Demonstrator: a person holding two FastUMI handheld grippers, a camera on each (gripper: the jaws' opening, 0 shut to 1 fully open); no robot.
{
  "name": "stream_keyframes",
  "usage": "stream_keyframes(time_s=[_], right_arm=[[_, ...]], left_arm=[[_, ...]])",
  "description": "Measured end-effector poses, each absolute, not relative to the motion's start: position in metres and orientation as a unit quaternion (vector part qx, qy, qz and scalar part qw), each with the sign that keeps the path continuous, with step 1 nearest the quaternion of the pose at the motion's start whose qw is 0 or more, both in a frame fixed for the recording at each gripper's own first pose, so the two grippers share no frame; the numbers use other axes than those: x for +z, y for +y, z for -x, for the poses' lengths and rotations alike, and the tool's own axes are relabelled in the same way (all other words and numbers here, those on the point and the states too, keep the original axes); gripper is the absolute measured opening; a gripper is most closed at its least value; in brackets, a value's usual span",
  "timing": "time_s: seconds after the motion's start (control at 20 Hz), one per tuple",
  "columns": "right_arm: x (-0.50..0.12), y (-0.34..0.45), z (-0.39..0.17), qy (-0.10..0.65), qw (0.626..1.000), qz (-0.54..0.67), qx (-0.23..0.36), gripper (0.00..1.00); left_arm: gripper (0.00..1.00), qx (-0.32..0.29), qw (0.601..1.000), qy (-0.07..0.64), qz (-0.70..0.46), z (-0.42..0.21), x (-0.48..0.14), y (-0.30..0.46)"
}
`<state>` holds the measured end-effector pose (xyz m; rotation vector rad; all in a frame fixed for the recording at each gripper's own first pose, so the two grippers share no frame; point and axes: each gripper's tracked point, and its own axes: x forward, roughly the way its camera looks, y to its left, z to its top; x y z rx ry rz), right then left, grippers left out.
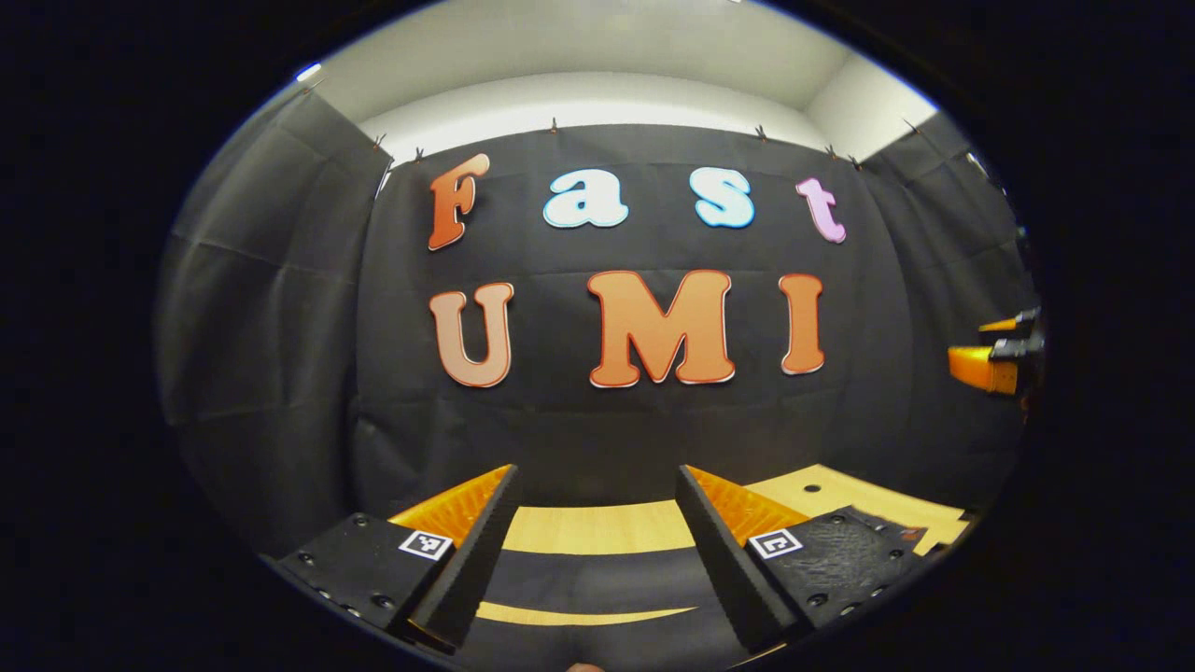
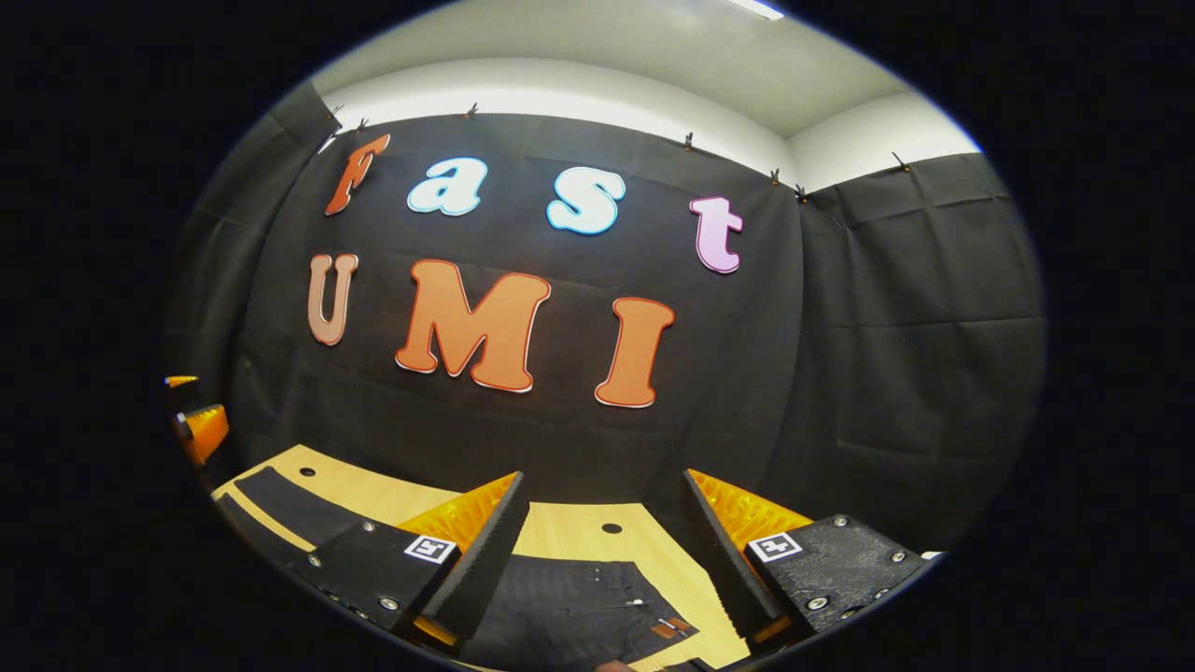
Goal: Grasp the waist and the cuffs of the jeans and fold them to make the two legs overlap; first hold the waist and fold one-third of the jeans toward the cuffs, then hold the cuffs and fold the remaining one-third in the same direction to finish folding.
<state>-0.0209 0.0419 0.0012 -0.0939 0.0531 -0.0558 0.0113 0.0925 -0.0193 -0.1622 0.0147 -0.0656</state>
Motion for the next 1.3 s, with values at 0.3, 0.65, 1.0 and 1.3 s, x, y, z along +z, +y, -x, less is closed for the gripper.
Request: stream_keyframes(time_s=[0.3,0.65,1.0,1.3], right_arm=[[-0.024,0.047,0.010,0.067,0.996,0.063,-0.022,0.98],[-0.074,0.038,-0.010,0.112,0.989,0.090,0.027,0.98],[-0.129,0.004,-0.034,0.183,0.981,0.039,0.047,0.98],[-0.153,-0.004,-0.050,0.213,0.975,0.043,0.051,0.98]], left_arm=[[0.99,0.017,0.998,-0.007,0.061,-0.021,-0.016,0.137],[0.99,0.077,0.994,0.021,0.069,-0.036,-0.031,0.152],[0.98,0.132,0.979,0.096,0.123,-0.048,-0.068,0.155],[0.98,0.197,0.960,0.164,0.110,-0.041,-0.116,0.183]])
